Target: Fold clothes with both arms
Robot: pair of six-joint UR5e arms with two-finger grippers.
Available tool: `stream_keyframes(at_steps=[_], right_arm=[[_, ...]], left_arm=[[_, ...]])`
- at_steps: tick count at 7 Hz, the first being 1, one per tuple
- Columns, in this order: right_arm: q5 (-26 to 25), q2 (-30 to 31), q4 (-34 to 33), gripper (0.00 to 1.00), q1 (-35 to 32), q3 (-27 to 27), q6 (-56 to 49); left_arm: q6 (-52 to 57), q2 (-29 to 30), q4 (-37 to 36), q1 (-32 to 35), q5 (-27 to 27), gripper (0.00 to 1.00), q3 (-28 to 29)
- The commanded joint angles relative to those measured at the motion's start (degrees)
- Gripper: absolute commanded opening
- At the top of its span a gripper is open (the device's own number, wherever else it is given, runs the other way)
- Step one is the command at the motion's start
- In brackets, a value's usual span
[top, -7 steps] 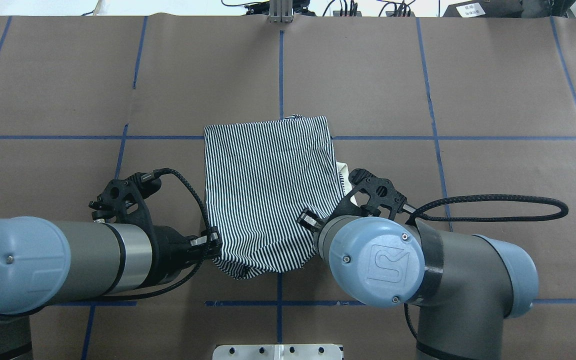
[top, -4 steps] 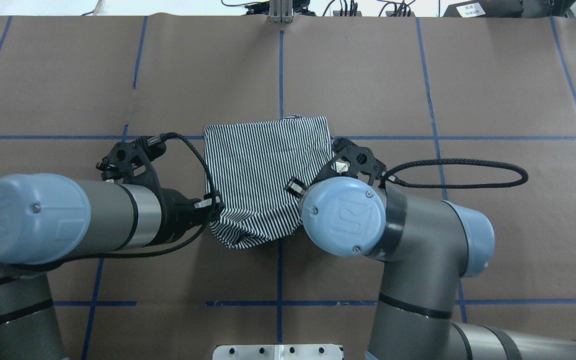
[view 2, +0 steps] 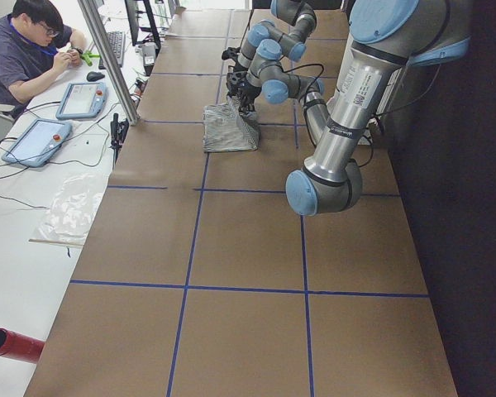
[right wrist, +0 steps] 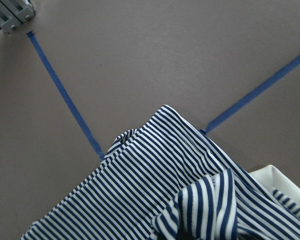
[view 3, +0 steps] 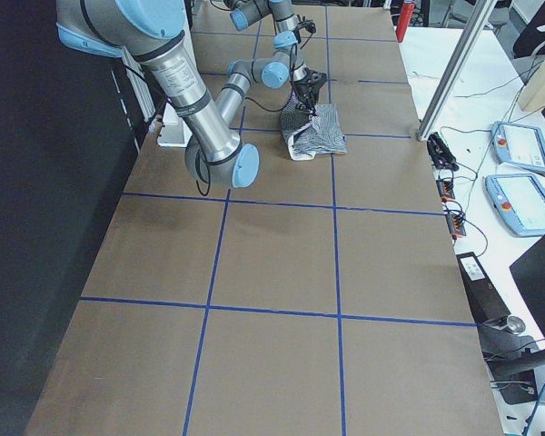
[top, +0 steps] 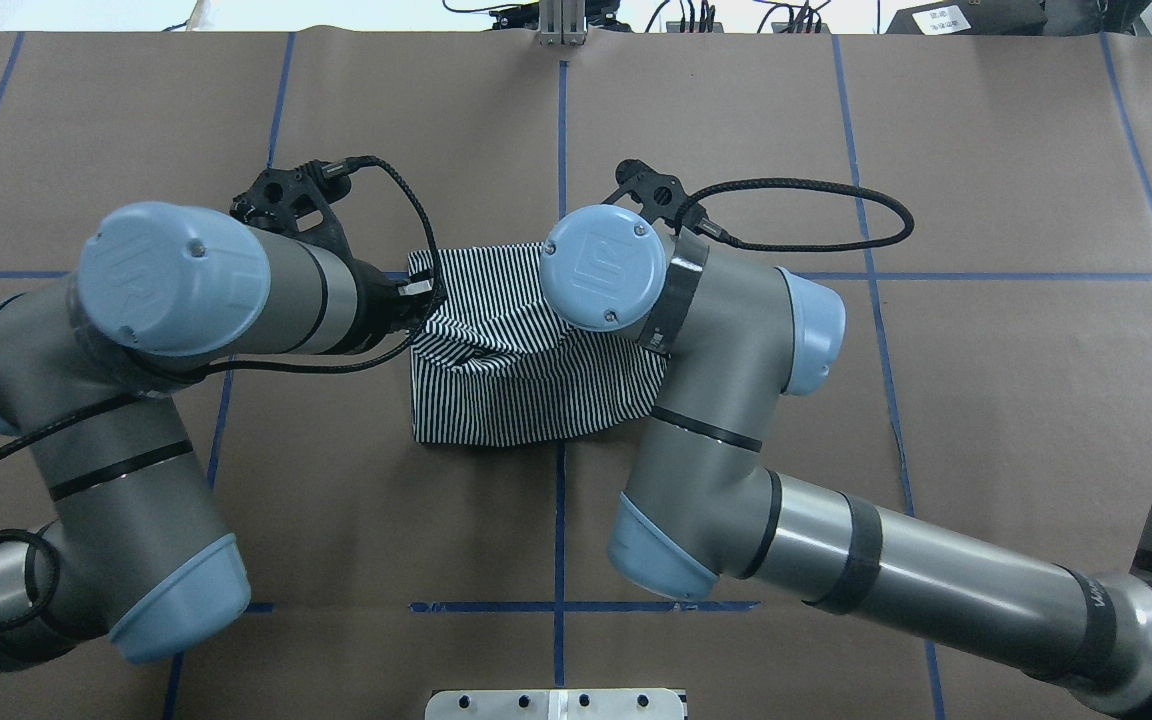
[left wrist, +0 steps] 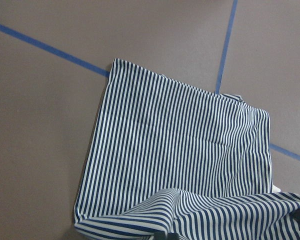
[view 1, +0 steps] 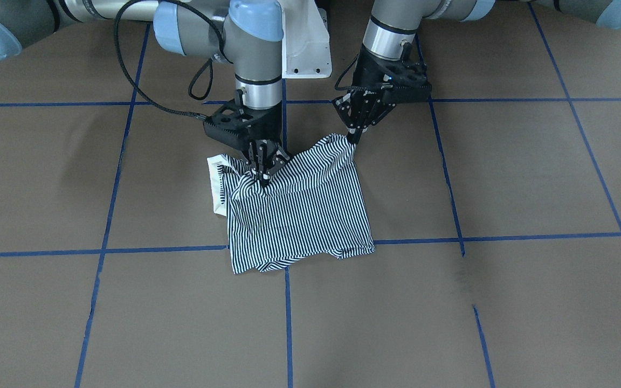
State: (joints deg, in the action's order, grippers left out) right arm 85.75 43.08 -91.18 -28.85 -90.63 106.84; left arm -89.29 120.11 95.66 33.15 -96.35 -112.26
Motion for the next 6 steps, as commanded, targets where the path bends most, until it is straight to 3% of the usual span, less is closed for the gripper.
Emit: stream_keyframes(at_steps=[1, 3, 6], right_arm=[[0.5, -1.6, 6.7, 0.0, -1.2, 9.0, -1.1], [0.5, -1.5, 7.1, 0.0, -1.2, 10.7, -1.6], [0.4, -1.6, 9.8, 0.0, -1.1, 14.2, -1.9]], left_arm=[[2.3, 2.3, 5.1, 2.5, -0.1, 0.0, 9.5], [3.4, 3.0, 12.6, 2.8, 0.0, 0.0, 17.9], [3.5, 4.1, 14.2, 2.7, 0.1, 0.0, 22.4]])
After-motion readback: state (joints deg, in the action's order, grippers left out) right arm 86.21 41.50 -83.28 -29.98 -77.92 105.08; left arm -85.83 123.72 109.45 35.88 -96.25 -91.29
